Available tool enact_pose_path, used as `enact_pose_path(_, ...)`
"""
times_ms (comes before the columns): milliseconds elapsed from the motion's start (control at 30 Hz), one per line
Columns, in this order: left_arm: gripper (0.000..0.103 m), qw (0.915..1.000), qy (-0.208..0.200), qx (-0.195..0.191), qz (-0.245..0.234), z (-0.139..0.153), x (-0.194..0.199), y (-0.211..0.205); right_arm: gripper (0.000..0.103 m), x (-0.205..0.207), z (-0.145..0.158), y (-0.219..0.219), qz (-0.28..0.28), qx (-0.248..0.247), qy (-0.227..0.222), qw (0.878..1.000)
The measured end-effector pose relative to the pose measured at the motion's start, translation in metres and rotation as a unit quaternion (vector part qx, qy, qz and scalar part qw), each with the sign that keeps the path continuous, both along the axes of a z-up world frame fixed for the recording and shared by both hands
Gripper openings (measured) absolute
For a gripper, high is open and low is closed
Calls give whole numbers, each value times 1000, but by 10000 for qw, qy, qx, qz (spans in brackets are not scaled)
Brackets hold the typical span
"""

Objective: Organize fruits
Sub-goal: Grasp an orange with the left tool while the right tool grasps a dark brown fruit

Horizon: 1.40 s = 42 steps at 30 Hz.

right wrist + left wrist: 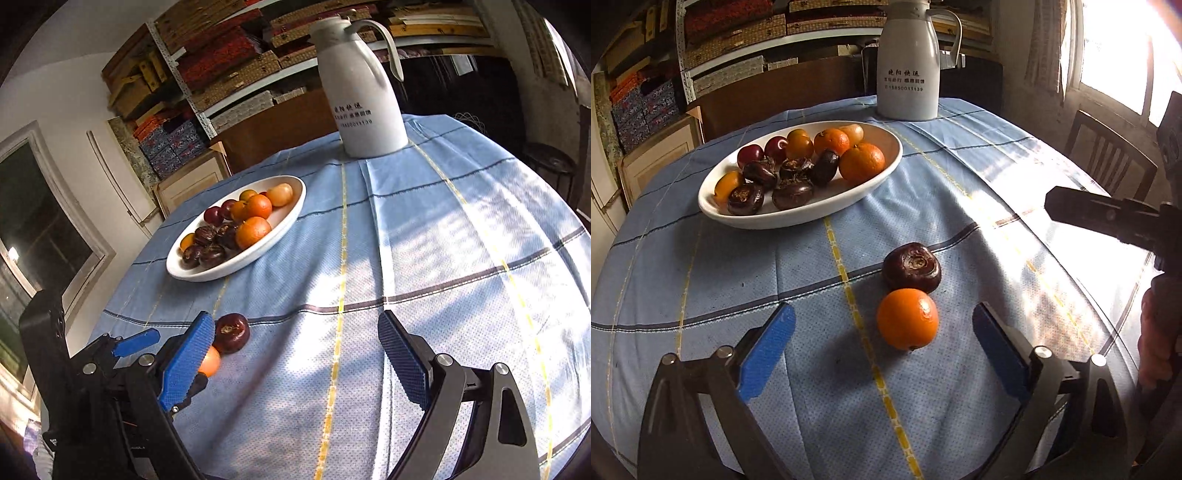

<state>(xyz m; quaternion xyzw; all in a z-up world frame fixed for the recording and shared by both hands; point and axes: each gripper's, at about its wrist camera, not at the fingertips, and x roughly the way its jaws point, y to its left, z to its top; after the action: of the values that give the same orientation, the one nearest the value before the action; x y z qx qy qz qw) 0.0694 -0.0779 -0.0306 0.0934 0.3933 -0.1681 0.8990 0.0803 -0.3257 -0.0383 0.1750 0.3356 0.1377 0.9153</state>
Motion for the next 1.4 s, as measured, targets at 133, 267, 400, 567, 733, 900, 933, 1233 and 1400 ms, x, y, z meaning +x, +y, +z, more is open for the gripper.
enact_pose_path(133,68,9997,194,38,-165,-9,6,-8,91,4,-12,-4,-47,95,92,9999)
enact_pose_path(267,67,9996,221,10,-172,-10,9,-9,91,8,-18,-4,3,175,194,9997)
enact_pose_path(400,65,9992,363,-103,-98,-14,15,-4,91,10,-19,-5,4,200,225,9995)
enact_pose_path(567,35,9994,326,-114,20,-14,17,4,91,11,-18,-5,5,162,207,9997)
enact_pose_path(733,35,9998,82,78,169,-7,10,20,91,12,-17,-2,37,84,221,9997)
enact_pose_path(900,35,9975,70,65,702,-6,9,68,91,10,-6,42,533,-796,43,9954)
enact_pose_path(933,35,9965,92,-30,826,-5,10,79,90,9,-4,56,637,-1044,-37,9925)
enact_pose_path(1233,36,9957,206,-49,898,-10,15,83,72,27,-9,127,1135,-2085,-37,9714)
enact_pose_path(1400,37,9956,253,-112,895,-12,16,86,67,36,-18,129,1176,-2047,173,9716)
